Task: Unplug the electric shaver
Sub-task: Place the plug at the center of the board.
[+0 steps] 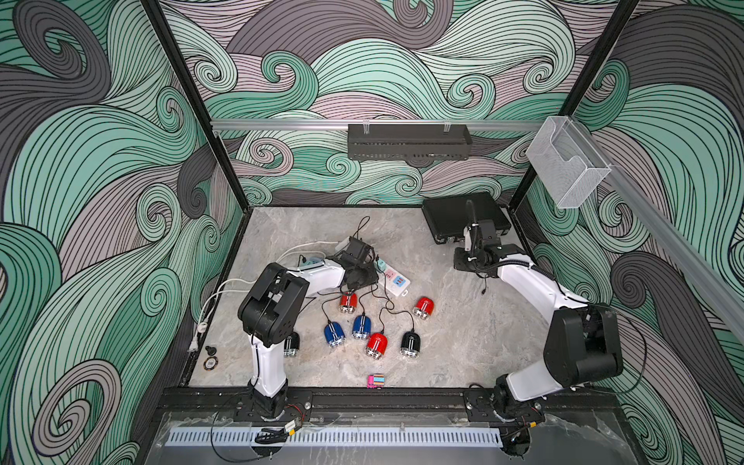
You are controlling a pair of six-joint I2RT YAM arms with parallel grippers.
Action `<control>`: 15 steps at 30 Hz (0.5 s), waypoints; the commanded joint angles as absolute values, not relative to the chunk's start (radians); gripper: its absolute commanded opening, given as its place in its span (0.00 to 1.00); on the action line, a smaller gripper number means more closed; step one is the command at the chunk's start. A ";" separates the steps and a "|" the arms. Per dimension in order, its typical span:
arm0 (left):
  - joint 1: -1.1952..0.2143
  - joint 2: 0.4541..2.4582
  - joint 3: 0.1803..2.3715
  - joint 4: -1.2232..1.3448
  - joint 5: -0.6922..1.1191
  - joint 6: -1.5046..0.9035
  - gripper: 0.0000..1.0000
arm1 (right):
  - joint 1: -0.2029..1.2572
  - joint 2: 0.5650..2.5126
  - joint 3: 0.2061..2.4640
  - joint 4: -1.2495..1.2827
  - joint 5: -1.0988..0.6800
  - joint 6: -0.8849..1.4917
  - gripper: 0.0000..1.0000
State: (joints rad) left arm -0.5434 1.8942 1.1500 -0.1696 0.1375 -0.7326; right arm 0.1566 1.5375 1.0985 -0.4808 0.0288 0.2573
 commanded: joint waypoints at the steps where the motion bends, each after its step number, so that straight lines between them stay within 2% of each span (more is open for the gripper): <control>1: -0.538 1.858 1.165 -0.226 0.112 -0.708 0.47 | 0.121 1.535 1.079 -0.462 0.025 0.326 0.26; 15: -0.537 1.825 1.156 -0.235 0.101 -0.698 0.48 | -0.158 1.663 1.039 -0.307 -0.133 0.478 0.26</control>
